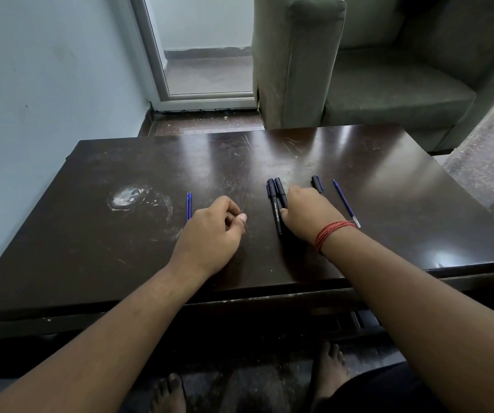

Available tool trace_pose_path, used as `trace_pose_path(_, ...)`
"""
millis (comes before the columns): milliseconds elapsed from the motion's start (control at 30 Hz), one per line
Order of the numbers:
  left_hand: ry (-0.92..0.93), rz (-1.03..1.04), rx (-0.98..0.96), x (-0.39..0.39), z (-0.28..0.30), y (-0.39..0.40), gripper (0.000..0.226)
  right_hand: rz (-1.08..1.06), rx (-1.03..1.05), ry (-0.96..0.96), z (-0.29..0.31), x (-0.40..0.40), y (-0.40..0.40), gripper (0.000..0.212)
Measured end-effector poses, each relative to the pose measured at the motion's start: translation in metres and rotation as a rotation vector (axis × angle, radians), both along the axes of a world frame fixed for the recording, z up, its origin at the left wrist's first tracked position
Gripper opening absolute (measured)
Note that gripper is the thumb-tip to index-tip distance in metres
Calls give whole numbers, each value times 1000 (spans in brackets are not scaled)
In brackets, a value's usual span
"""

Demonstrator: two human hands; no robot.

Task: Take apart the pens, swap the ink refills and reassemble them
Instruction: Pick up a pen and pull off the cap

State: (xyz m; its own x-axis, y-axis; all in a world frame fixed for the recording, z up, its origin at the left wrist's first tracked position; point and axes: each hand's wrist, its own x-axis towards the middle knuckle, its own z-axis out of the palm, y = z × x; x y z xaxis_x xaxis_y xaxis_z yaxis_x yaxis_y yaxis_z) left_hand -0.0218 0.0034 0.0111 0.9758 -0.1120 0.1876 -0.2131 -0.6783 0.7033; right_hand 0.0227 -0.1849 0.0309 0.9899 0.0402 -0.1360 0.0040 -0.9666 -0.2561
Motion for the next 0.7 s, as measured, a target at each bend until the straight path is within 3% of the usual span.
trace_pose_path(167,11,-7,-10,0,-1,0,7,-61,33,-15,3,7,-7,23)
trace_pose_path(233,57,14,-104,2,0,-1,8,-71,104,-78,8,7,-9,25)
trace_pose_path(467,397,93,-905,9,8,-7,18,132,508,-68,8,-21,25,15)
trace_pose_path(633,469,79,-938,3,10,-8,20,220,595,-46,-1,-31,44,11)
trace_pose_path(700,409,97,-830,5,11,-5,19,214,640,-40,2,-29,39,11)
